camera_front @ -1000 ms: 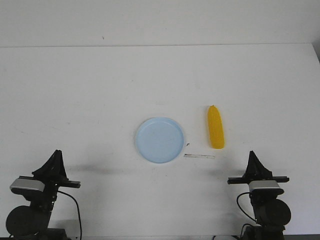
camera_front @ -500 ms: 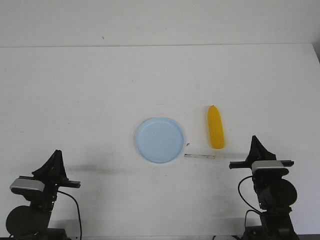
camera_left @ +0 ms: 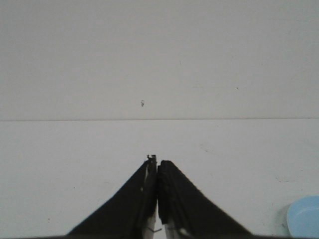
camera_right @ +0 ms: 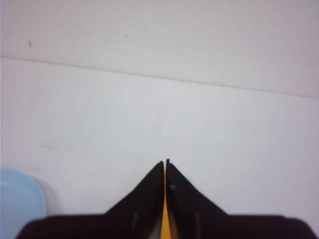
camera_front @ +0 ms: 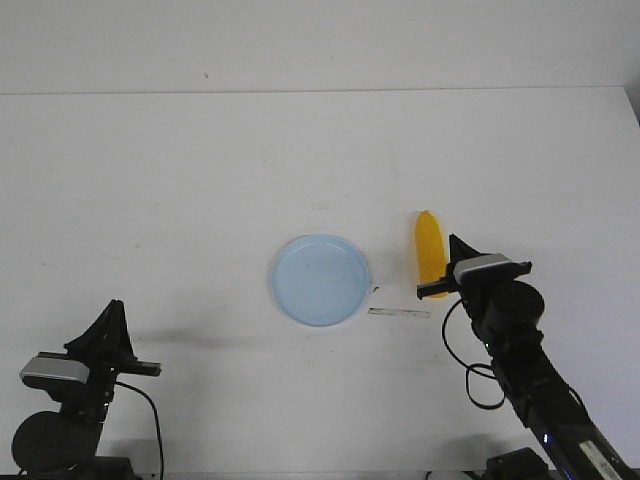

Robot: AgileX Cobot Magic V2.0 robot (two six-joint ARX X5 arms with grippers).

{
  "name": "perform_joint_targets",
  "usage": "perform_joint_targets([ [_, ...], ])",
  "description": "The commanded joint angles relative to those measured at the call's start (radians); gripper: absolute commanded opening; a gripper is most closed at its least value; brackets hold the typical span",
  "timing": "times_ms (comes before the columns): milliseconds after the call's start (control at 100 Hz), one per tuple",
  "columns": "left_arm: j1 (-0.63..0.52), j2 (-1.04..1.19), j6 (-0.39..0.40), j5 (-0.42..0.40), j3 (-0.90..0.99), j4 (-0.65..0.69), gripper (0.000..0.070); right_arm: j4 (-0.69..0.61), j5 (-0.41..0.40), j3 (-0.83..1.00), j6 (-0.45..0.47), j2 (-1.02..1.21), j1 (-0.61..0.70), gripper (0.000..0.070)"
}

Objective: Place corn on plate with both arms
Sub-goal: 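Reach the right gripper over the yellow corn and grasp it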

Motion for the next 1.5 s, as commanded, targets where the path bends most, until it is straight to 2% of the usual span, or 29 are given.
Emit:
perform_joint_targets([
  [0, 0.001, -0.003, 0.008, -0.003, 0.008, 0.013, 0.0001, -0.004, -0.003, 0.049, 0.046, 0.063, 0.004, 0.0006],
  [130, 0.001, -0.003, 0.009, -0.003, 0.008, 0.012, 0.0001, -0.123, -0.006, 0.165, 0.047, 0.188, 0.004, 0.0006],
  [280, 0.001, -0.003, 0.008, -0.003, 0.008, 0.012, 0.0001, -0.378, -0.006, 0.340, 0.053, 0.335, 0.003, 0.0007],
  [500, 0.001, -0.003, 0.008, -0.003, 0.008, 0.012, 0.0001, -0.706, -0.006, 0.606, 0.257, 0.521, 0.003, 0.0010],
  [590, 0.001, -0.003, 0.009, -0.003, 0.008, 0.012, 0.0001, -0.797, -0.005, 0.689, 0.294, 0.573, 0.003, 0.0030],
  [640, 0.001, -0.003, 0.009, -0.003, 0.008, 0.013, 0.0001, -0.841, -0.006, 0.731, 0.301, 0.603, 0.003, 0.0103],
  [770, 0.001, -0.003, 0.008, -0.003, 0.008, 0.013, 0.0001, -0.921, -0.006, 0.800, 0.301, 0.657, 0.003, 0.0405],
  [830, 0.001, -0.003, 0.008, -0.003, 0.008, 0.012, 0.0001, -0.946, -0.005, 0.811, 0.301, 0.674, 0.003, 0.0503],
  [910, 0.001, -0.003, 0.008, -0.003, 0.008, 0.012, 0.0001, -0.967, -0.006, 0.811, 0.301, 0.689, 0.000, 0.0594],
  [960, 0.001, -0.003, 0.008, -0.003, 0.008, 0.012, 0.0001, -0.981, -0.006, 0.811, 0.301, 0.699, 0.000, 0.0626],
  [1490, 0.001, -0.003, 0.009, -0.003, 0.008, 0.012, 0.0001, -1.022, -0.006, 0.809, 0.301, 0.817, 0.000, 0.0613],
])
